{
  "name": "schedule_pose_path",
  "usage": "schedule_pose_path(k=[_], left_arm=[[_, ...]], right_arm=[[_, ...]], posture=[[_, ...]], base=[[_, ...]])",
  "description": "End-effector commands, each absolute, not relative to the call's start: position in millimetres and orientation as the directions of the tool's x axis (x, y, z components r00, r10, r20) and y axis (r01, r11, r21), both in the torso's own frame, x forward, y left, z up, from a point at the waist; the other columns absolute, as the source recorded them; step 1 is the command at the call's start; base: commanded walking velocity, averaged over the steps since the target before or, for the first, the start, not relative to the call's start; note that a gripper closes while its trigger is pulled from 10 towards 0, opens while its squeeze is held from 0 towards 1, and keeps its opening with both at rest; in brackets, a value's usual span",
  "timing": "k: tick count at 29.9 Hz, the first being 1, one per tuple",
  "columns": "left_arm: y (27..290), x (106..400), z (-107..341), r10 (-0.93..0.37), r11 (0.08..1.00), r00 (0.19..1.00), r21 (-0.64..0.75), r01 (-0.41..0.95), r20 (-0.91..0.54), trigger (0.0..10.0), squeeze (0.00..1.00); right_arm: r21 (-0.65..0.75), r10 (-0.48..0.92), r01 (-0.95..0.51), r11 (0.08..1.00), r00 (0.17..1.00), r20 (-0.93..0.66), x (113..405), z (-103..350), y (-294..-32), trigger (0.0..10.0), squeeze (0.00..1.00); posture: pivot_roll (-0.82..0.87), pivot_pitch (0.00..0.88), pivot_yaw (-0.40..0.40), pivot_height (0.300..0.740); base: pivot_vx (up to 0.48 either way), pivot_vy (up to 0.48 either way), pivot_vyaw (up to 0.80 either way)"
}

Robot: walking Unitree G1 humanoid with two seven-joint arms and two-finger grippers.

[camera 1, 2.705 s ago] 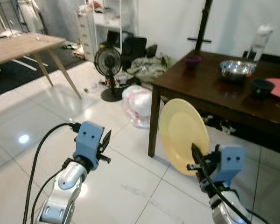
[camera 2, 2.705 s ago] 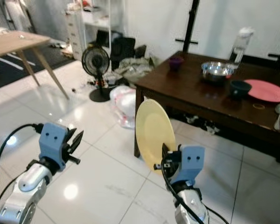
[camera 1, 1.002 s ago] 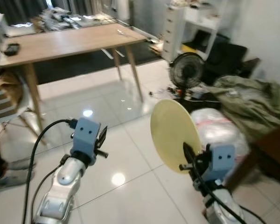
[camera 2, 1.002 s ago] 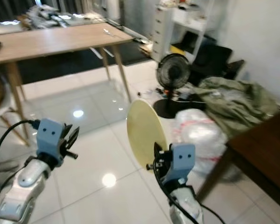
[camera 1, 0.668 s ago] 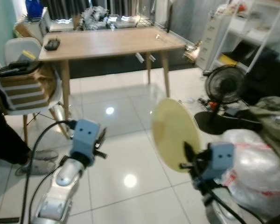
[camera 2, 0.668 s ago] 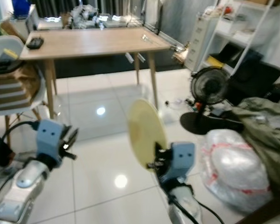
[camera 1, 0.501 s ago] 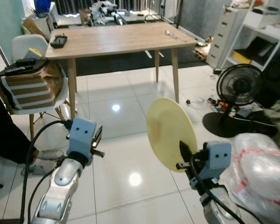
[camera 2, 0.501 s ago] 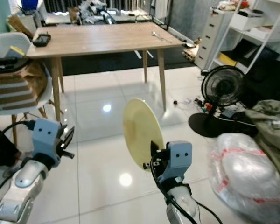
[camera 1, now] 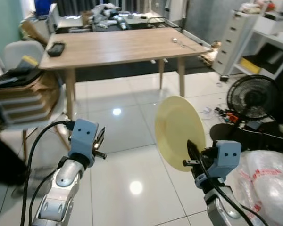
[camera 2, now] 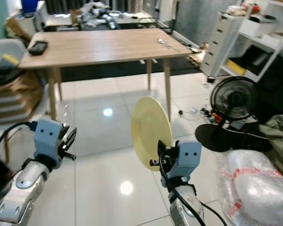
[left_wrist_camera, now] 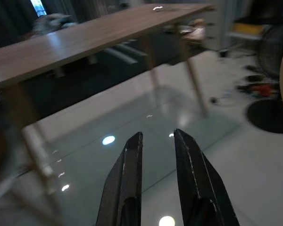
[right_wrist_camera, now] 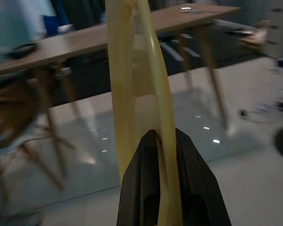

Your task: Setting the table

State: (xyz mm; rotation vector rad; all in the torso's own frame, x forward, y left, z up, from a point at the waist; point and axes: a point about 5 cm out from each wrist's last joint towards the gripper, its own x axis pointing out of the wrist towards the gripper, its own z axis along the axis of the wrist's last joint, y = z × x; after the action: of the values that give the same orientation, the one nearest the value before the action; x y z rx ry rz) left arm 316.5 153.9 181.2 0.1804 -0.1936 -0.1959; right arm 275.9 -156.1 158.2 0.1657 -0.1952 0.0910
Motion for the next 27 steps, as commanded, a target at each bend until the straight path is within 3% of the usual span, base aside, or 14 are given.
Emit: schedule_pose_path(k=[1, 4, 17, 27], left_arm=[[150, 316, 177, -0.224, 0.960, 0.962, 0.203, 0.191, 0.154, 10.0, 0.00], [150, 316, 177, -0.224, 0.960, 0.962, 0.203, 0.191, 0.153, 10.0, 0.00], [151, 317, 181, -0.222, 0.960, 0.961, 0.209, 0.186, 0.163, 10.0, 0.00], [153, 316, 180, -0.215, 0.961, 0.963, 0.211, 0.179, 0.163, 10.0, 0.00]], right_arm=[[0.159, 0.041, -0.072, 0.985, 0.980, 0.192, 275, 157, -164, 10.0, 0.00], [0.158, 0.037, -0.069, 0.985, 0.980, 0.195, 275, 157, -164, 10.0, 0.00], [0.115, 0.120, -0.154, 0.981, 0.958, 0.260, 289, 176, -149, 10.0, 0.00], [0.127, 0.108, -0.148, 0.981, 0.956, 0.274, 293, 179, -147, 10.0, 0.00]], posture=[[0.06, 0.057, 0.075, 0.740], [0.07, 0.058, 0.075, 0.740], [0.09, 0.056, 0.079, 0.740], [0.09, 0.053, 0.076, 0.740]], base=[[0.480, 0.000, -0.79], [0.480, 0.000, -0.70], [0.480, 0.000, 0.00], [0.480, 0.000, 0.00]])
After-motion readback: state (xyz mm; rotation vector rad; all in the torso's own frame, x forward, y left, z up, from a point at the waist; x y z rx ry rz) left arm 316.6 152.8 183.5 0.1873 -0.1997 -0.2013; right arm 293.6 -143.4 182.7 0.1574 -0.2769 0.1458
